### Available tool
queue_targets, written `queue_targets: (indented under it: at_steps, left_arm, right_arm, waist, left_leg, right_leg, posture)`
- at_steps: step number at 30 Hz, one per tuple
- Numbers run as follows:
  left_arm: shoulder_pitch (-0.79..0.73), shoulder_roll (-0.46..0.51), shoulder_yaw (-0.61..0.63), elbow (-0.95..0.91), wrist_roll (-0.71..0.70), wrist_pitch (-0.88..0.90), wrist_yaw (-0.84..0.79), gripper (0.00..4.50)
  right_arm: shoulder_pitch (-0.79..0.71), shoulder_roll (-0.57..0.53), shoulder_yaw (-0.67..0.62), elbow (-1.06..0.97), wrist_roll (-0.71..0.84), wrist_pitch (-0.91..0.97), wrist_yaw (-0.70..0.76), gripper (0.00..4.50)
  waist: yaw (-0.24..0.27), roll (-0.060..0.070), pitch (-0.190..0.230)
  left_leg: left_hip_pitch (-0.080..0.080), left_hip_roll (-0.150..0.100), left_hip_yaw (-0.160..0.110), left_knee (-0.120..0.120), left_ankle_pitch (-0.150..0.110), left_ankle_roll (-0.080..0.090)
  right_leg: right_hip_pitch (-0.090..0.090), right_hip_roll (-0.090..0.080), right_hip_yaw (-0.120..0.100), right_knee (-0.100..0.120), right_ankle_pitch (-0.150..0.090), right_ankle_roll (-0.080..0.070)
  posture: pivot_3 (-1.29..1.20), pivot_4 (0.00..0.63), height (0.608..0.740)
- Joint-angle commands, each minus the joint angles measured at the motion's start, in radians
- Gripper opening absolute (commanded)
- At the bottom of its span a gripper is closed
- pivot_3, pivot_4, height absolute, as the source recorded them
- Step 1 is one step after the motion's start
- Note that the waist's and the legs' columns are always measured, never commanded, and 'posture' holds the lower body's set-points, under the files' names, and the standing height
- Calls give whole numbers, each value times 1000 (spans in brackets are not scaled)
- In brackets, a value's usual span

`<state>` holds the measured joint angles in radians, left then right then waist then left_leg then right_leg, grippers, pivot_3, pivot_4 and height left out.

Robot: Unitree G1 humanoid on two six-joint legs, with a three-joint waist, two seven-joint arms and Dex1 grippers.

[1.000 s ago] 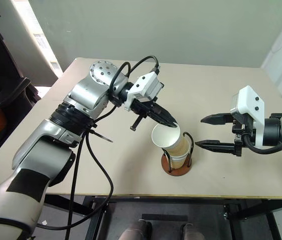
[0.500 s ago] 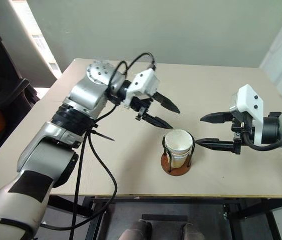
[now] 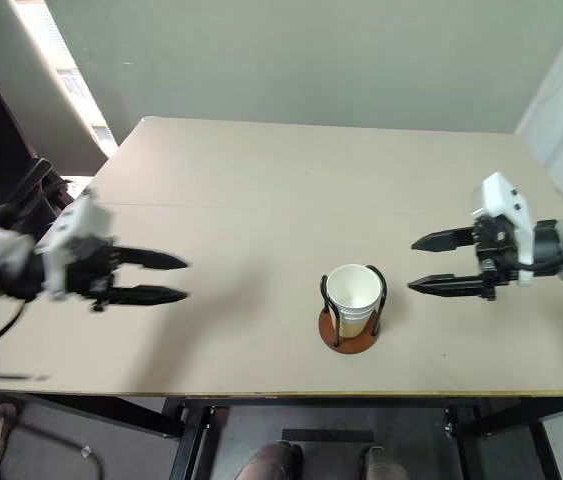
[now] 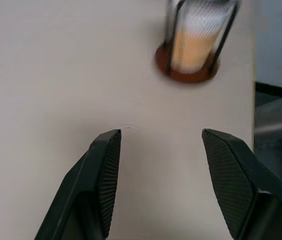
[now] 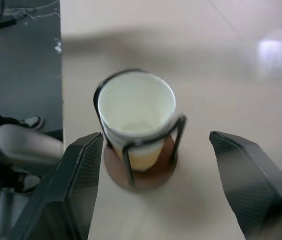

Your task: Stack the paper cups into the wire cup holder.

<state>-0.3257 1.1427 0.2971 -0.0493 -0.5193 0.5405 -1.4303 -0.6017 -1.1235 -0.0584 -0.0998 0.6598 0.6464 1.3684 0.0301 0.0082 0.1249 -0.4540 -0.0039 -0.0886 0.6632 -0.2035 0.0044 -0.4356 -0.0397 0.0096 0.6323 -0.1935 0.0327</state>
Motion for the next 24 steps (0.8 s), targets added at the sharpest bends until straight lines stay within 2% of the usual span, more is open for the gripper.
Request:
queue_targets:
  at_steps: [1,3,6,10,15,24]
  left_arm:
    - [163,48,264,-62,6,39,-9,2741]
    - [222,57,340,-66,12,41,-4,2741]
    - [237,50,375,-84,-13,54,25,2741]
    - [239,31,343,-128,-33,59,57,2741]
    - [209,33,294,-115,-42,48,88,2741]
    - [178,35,234,-89,-46,30,96,2741]
  right_arm:
    - [-70,-46,-27,125,-53,-70,75,3530]
    - [-112,-40,-8,193,-94,-99,80,3530]
    - [-152,-8,17,237,-121,-120,97,3530]
    - [-153,28,40,207,-137,-122,111,3530]
    - [-130,34,24,172,-131,-103,104,3530]
    - [-102,11,0,134,-123,-72,109,3530]
  waist:
    - [-2,0,0]
    - [-3,0,0]
    - [-4,-1,0]
    - [-10,-1,0]
    - [-15,0,-1]
    - [-15,0,-1]
  left_leg:
    - [0,0,0,0,-2,1]
    - [3,0,0,0,-5,3]
    - [9,0,-2,-2,-3,-1]
    - [20,0,-2,-16,-2,-12]
    - [20,2,-3,-22,5,-17]
    - [18,2,-4,-26,4,-16]
  right_leg:
    - [-1,0,0,1,0,-1]
    - [-2,0,0,5,-1,-5]
    - [0,0,0,13,-5,-13]
    - [5,0,0,13,-4,-21]
    - [2,0,-2,14,-3,-22]
    - [0,0,-5,13,-6,-24]
  posture:
    - [0,150,740]
    - [0,150,740]
    - [0,150,740]
    - [0,150,740]
    - [0,150,740]
    - [0,150,740]
